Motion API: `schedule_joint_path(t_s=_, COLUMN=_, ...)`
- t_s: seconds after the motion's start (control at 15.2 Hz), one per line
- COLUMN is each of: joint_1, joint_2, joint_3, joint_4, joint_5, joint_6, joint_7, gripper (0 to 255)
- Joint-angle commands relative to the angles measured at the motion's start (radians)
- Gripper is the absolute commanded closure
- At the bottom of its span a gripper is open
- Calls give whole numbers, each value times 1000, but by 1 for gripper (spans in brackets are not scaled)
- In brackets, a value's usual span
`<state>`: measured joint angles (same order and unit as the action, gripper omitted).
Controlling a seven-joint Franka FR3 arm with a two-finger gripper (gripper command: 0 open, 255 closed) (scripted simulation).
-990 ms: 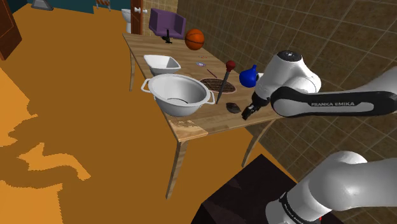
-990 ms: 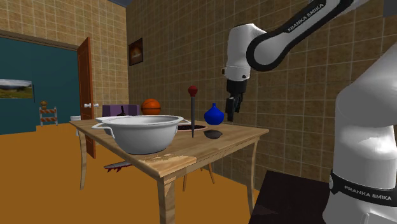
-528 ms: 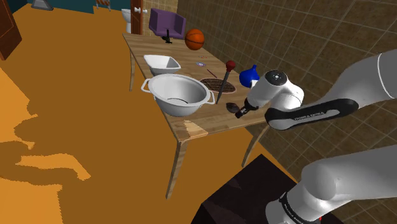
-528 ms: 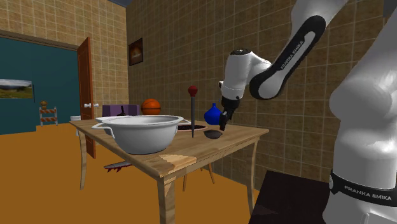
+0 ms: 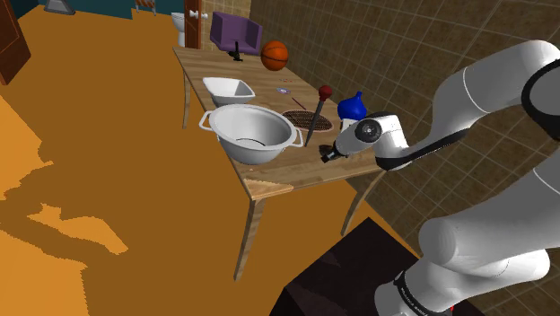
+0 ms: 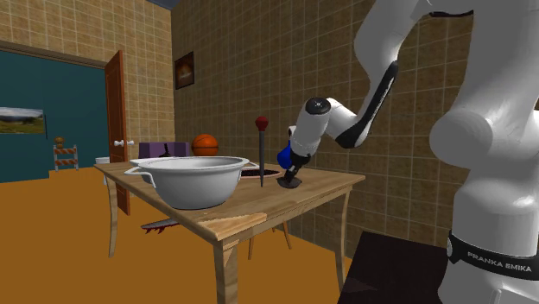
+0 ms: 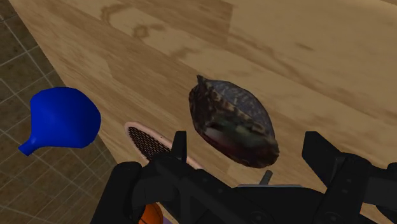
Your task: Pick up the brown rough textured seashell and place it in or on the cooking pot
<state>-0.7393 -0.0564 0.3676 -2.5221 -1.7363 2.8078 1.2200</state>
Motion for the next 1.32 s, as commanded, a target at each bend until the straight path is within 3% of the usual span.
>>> schedule_joint_path(t_s=0.0, joint_1=-3, joint_2=44, joint_3=-2, joint_4=31, joint_5=-83, joint_6=-15, joint_7=70, gripper=0)
schedule_joint_path(t_s=0.4, joint_1=-10, joint_2=146, joint_3=-10, joint_4=99, joint_5=-173, joint_6=-40, joint_7=128, gripper=0)
schedule_joint_path(t_s=0.86, joint_1=-10, joint_2=146, joint_3=-10, joint_4=99, joint_5=-172, joint_6=-40, joint_7=128, gripper=0)
schedule_joint_path(t_s=0.92, joint_1=-10, joint_2=146, joint_3=-10, joint_4=99, joint_5=-172, joint_6=-40, joint_7=128, gripper=255)
schedule_joint_path(t_s=1.25, joint_1=-10, joint_2=147, joint_3=-10, joint_4=99, joint_5=-175, joint_6=-41, joint_7=130, gripper=255)
